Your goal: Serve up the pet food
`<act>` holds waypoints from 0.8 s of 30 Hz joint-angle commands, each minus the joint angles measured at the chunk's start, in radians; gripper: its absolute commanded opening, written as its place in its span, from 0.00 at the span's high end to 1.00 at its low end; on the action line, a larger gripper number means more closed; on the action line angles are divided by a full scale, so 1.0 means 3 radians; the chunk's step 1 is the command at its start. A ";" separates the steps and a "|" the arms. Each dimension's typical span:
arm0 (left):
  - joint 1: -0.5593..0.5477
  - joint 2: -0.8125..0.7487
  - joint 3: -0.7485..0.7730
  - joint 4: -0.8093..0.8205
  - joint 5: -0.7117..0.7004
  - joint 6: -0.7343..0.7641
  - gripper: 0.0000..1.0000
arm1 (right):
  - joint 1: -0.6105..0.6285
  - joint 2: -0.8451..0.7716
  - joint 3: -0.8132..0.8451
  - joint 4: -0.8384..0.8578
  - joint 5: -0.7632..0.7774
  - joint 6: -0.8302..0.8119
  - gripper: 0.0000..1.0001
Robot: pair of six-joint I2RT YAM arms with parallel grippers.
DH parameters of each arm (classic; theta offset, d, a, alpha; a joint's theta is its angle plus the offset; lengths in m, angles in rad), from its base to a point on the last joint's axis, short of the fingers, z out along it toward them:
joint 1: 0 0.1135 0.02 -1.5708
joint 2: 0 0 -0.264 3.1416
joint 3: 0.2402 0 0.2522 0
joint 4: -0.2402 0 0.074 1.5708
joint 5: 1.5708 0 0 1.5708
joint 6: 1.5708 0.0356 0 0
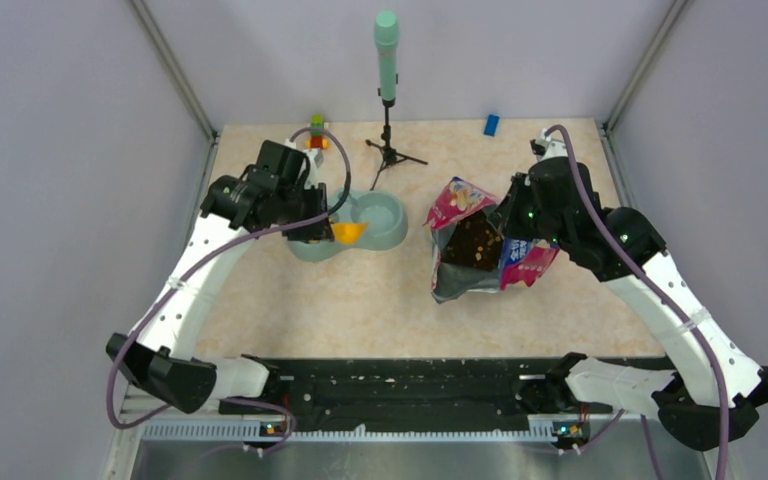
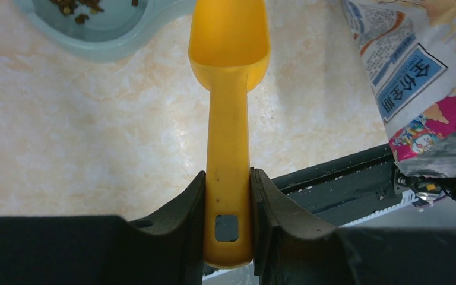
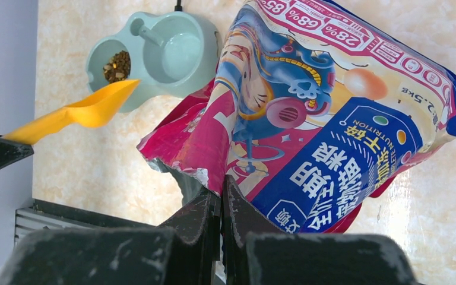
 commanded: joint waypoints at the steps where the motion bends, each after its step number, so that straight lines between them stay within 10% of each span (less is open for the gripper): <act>1: 0.0009 -0.0284 -0.0035 0.0369 0.0242 0.0421 1.00 | 0.0011 -0.0059 0.0071 0.0326 -0.0060 0.0005 1.00; 13: 0.0002 -0.1795 -0.0882 0.1442 0.1564 0.1406 1.00 | 0.0010 0.0018 0.0215 0.0279 0.0055 -0.0061 1.00; 24: -0.0044 -0.1782 -0.0653 0.1133 0.2142 0.1236 1.00 | 0.0011 0.0064 0.0268 0.0294 0.0071 -0.0038 1.00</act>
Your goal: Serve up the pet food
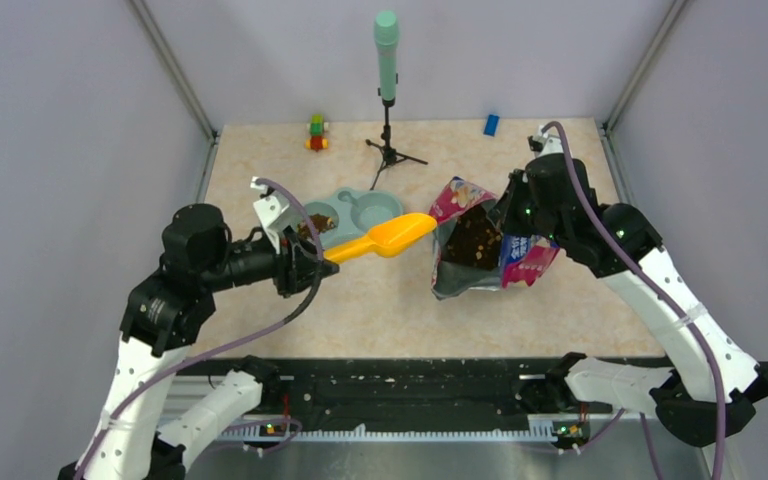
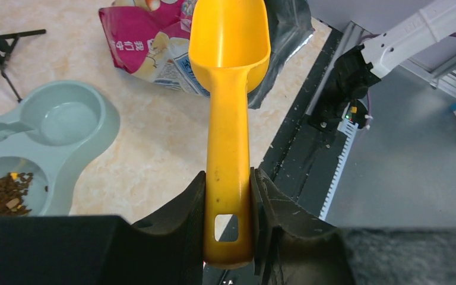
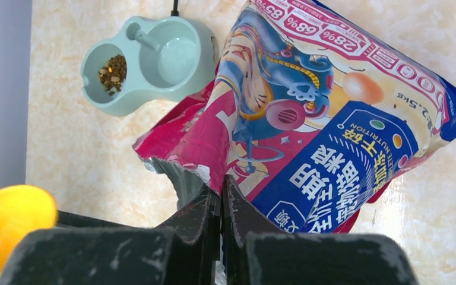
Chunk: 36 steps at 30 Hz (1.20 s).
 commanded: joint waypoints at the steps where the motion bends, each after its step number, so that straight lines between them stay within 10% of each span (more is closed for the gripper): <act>1: -0.0049 0.0080 0.0123 0.0050 0.0219 -0.0128 1.00 | 0.0011 -0.0003 0.0237 0.0267 0.0030 0.0014 1.00; 14: -0.1325 0.0453 0.0015 0.0604 -0.0589 -0.0583 1.00 | 0.0011 0.0049 0.0260 0.0339 0.0032 0.0071 1.00; 36: -0.1795 0.1495 0.0017 0.1422 -0.1947 -0.1401 1.00 | 0.0011 0.0055 0.0268 0.0322 0.0092 0.0056 1.00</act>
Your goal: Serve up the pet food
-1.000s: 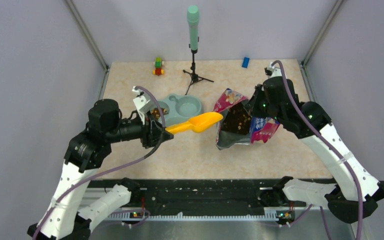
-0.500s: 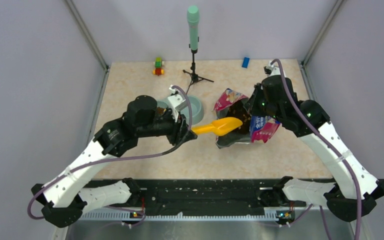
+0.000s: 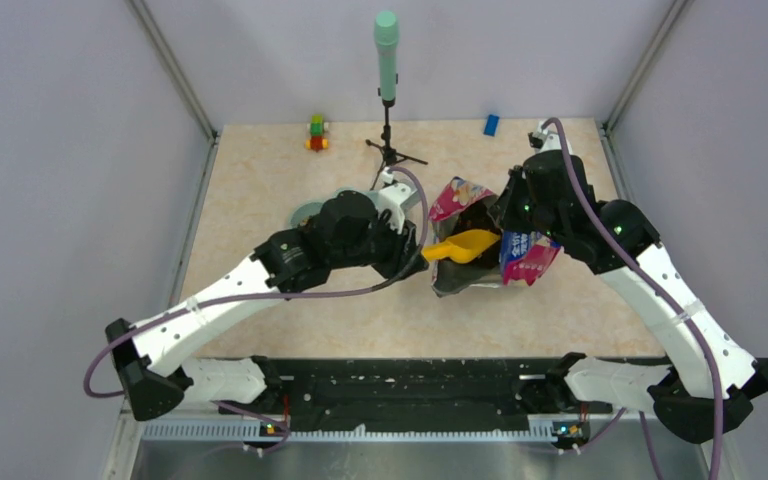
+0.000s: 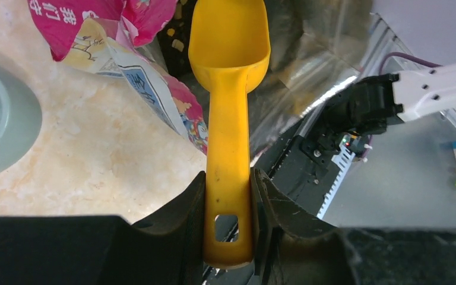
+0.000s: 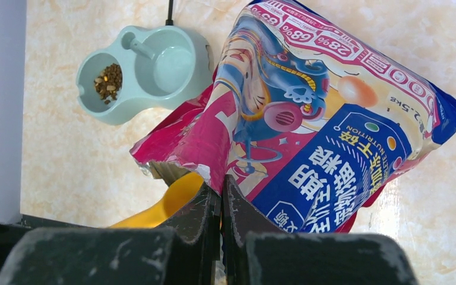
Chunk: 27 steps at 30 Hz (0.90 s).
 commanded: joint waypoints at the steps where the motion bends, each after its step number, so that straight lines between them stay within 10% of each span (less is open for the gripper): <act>1: -0.0098 0.0205 0.0216 0.0275 -0.0442 -0.0323 1.00 | 0.0011 -0.0024 0.0165 0.0350 -0.0017 0.0062 1.00; 15: -0.0247 0.1226 0.1224 -0.0810 -0.1260 -0.1015 1.00 | 0.0257 0.0095 -0.0062 0.0879 0.0284 0.0290 1.00; 27: -0.0311 0.1250 0.1130 -0.0979 -0.1354 -0.0953 1.00 | 0.0323 0.0114 -0.0452 0.1073 0.0305 0.0572 1.00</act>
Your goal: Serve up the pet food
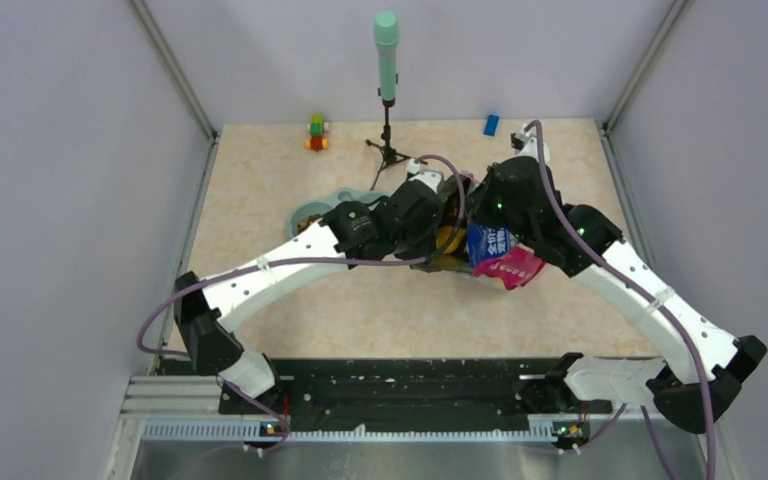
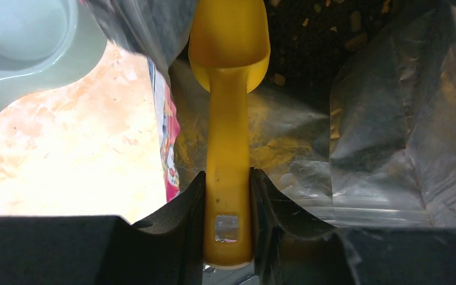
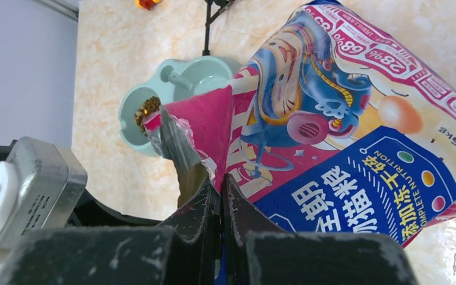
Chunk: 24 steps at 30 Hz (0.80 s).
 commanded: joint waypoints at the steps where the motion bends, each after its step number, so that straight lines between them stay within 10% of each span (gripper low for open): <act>1: -0.0041 -0.0065 -0.0017 0.0066 -0.0010 -0.0102 1.00 | 0.0034 -0.0021 -0.0122 0.0292 0.0007 0.0155 1.00; 24: -0.0067 0.0243 -0.0847 0.1599 -0.0529 0.0295 1.00 | 0.0021 -0.0249 -0.0110 0.0068 -0.0033 0.0241 1.00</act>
